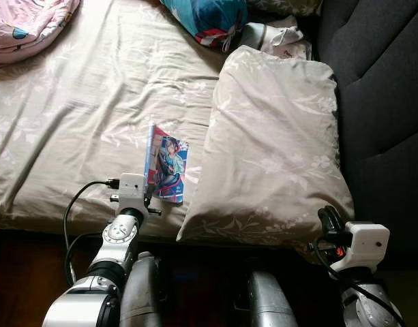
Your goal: Clean up the room
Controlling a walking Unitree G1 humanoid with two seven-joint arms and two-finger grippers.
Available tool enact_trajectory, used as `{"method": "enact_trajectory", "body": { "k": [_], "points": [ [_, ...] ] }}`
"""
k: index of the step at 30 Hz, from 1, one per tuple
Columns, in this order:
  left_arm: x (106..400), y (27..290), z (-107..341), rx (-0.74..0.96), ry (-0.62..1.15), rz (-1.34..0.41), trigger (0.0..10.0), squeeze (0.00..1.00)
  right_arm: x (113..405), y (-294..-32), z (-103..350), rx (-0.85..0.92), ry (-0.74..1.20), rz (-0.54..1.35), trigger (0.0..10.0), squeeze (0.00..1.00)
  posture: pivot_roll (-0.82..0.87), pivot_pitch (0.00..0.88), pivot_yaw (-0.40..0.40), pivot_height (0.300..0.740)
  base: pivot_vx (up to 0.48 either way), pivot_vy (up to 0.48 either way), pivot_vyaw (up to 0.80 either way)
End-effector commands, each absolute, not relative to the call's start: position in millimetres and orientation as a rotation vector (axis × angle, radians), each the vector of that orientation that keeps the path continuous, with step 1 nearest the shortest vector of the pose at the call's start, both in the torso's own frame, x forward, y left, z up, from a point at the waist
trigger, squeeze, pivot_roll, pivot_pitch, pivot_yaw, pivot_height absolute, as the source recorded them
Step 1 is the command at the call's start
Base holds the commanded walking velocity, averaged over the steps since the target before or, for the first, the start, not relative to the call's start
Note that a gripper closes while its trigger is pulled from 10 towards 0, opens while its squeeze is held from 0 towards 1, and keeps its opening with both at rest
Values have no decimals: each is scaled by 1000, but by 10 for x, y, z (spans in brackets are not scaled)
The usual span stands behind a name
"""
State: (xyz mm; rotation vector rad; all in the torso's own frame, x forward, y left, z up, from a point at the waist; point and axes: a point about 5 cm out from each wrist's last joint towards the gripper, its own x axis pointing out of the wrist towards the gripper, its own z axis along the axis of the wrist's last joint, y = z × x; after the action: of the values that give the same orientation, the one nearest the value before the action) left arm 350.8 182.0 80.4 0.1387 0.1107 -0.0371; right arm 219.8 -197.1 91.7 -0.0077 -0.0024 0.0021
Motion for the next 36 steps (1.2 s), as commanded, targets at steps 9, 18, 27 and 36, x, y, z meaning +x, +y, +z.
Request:
{"method": "enact_trajectory", "body": {
  "k": [9, 18, 27, 36],
  "points": [
    [3451, 1876, 701, 206, 155, 5, 10000, 867, 2144, -2004, 904, -11, 15, -10, 10000, 0, -225, 411, -125, 646, 0, 0, 0],
    [3466, 2010, 771, 237, 121, 126, 10000, 1000, 2135, -2005, 887, -9, 22, -6, 10000, 0, -226, 420, -127, 646, 0, 0, 0],
    [3408, 1922, 700, 231, 112, 75, 10000, 0, 2133, -2010, 854, -8, 31, -3, 10000, 0, -219, 417, -125, 646, 0, 0, 0],
    [3163, 1832, 689, 155, -64, 47, 10000, 0, 2261, -1979, 775, 7, 23, -9, 10000, 0, -183, 354, -84, 646, 0, 0, 0]
  ]
}}
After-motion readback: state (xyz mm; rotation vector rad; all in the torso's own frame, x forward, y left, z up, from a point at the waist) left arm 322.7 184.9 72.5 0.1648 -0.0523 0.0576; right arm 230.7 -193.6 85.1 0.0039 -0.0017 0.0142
